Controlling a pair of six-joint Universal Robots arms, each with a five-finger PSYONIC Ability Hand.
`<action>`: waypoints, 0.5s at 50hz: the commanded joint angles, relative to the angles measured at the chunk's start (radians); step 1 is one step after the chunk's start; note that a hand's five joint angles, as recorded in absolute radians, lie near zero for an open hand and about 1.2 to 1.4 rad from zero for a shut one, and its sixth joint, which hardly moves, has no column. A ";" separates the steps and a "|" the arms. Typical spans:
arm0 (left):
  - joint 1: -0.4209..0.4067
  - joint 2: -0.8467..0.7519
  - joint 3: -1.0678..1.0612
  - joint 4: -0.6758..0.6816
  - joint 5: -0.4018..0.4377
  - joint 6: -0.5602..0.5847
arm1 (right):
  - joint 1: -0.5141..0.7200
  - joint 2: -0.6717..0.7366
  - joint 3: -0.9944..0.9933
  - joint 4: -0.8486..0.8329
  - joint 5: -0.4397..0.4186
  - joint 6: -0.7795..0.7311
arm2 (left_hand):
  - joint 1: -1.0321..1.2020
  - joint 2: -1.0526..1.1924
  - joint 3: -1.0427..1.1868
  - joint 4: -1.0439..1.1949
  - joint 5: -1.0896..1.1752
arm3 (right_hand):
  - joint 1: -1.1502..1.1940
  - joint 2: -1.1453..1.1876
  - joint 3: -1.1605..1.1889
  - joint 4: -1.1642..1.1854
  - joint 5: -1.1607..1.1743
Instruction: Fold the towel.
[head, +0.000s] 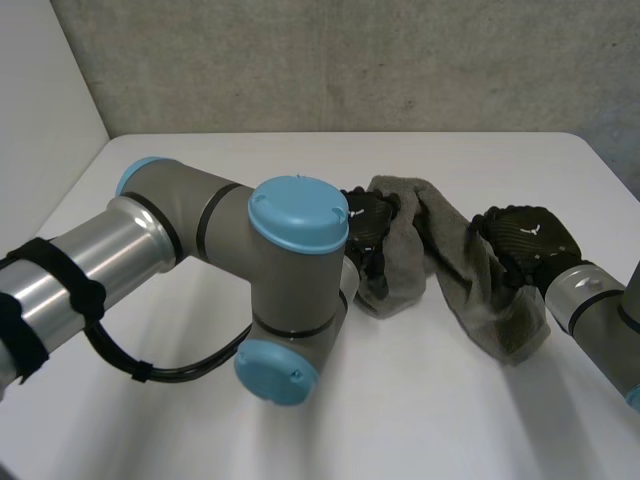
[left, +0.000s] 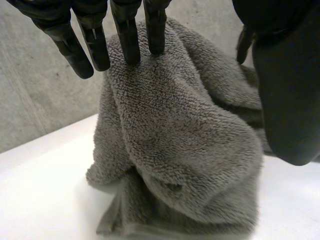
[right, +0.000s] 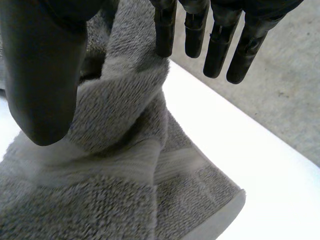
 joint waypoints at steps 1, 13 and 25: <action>0.022 -0.094 0.143 0.004 -0.008 0.074 | 0.000 -0.015 0.005 0.002 -0.003 -0.002 | -0.101 -0.095 -0.081 -0.096 -0.239 | -0.069 -0.068 -0.069 -0.055 -0.026; 0.025 -0.295 0.368 -0.005 -0.006 0.222 | 0.011 -0.001 0.011 -0.001 -0.002 -0.007 | -0.069 -0.063 -0.048 -0.064 -0.207 | -0.069 -0.068 -0.069 -0.055 -0.026; 0.025 -0.367 0.448 -0.040 -0.003 0.247 | 0.013 0.129 -0.020 0.002 0.014 -0.010 | 0.583 0.589 0.603 0.588 0.445 | 0.303 0.305 0.304 0.317 0.347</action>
